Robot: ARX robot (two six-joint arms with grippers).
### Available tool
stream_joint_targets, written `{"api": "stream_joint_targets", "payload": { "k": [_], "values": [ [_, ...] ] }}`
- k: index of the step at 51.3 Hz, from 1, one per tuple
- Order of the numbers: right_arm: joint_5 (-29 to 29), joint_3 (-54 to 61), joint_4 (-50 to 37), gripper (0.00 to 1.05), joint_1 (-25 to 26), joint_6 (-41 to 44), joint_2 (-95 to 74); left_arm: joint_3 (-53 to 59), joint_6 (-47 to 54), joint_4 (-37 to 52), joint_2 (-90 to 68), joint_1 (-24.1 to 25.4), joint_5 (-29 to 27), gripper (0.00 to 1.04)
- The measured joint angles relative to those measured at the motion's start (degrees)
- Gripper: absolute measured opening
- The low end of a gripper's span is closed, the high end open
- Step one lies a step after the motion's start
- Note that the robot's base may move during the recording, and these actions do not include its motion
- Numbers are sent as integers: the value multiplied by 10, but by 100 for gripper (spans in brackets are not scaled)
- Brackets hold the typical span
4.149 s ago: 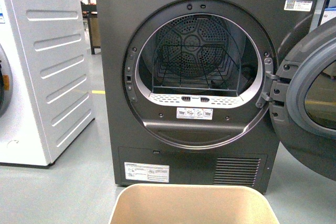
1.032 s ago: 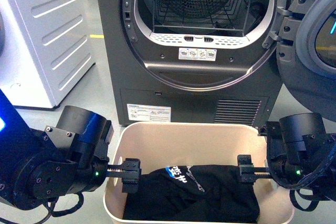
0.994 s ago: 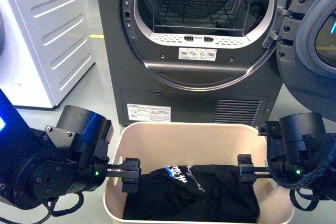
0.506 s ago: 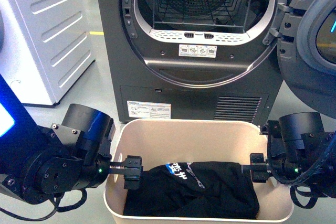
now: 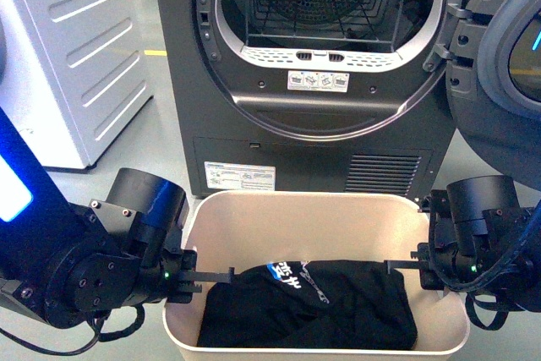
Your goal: Move hamper under clothes hanger
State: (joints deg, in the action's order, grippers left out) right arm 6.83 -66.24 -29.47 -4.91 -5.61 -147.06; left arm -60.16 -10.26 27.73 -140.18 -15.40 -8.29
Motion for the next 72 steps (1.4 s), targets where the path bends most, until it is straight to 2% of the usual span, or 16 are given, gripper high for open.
{"api": "stream_joint_targets", "payload": {
  "k": [33,72],
  "values": [
    [-16,33,1,2,2,8,83,19,10,-17,82,11,-1,4],
    [-22,57,-11,2,0,13,92,31,11,-16,85,10,-5,4]
  ]
}}
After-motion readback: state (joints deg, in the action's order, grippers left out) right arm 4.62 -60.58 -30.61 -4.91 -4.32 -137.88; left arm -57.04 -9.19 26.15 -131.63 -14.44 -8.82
